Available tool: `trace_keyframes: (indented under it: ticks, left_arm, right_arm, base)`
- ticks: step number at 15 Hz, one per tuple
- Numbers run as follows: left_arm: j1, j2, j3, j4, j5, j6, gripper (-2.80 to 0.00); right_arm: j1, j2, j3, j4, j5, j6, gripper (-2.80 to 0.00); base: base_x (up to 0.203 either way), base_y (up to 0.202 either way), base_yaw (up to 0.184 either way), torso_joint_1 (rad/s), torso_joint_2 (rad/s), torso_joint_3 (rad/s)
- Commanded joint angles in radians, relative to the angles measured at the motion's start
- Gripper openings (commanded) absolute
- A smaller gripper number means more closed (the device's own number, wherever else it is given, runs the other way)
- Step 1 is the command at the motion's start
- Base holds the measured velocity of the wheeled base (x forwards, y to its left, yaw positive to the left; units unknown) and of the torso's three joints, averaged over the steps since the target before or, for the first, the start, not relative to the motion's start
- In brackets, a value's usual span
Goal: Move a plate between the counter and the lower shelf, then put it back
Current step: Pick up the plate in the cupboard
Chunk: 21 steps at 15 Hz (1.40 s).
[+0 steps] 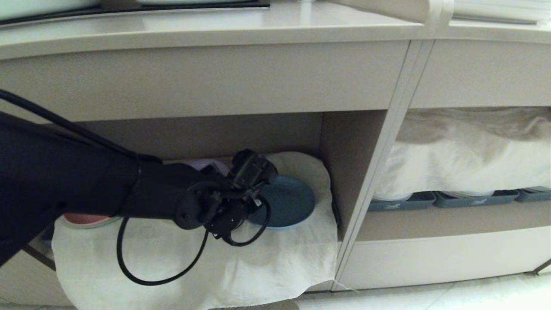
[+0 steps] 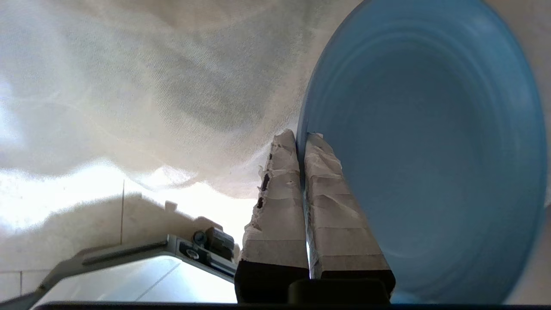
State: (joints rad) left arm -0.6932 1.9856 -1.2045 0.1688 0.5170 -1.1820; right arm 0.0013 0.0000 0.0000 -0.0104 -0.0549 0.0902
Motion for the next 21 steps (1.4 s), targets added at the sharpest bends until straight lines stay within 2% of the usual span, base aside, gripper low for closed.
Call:
trace_keyframes:
  ticks: [1,14,21]
  left_arm:
    - [-0.003,-0.025,0.017,0.005,0.002,-0.012,-2.80]
    - [-0.017,-0.213,0.250,0.001,0.002,-0.010,-2.80]
    - [0.002,-0.333,0.375,0.000,0.001,-0.009,-2.80]
  right_arm:
    - [0.000,0.000,0.000,0.000,0.000,0.000,-2.80]
    - [0.000,0.000,0.000,0.000,0.000,0.000,-2.80]
    - [0.000,0.000,0.000,0.000,0.000,0.000,-2.80]
  base:
    - [0.000,0.000,0.000,0.000,0.00,0.000]
    - [0.000,0.000,0.000,0.000,0.00,0.000]
    - [0.000,0.000,0.000,0.000,0.00,0.000]
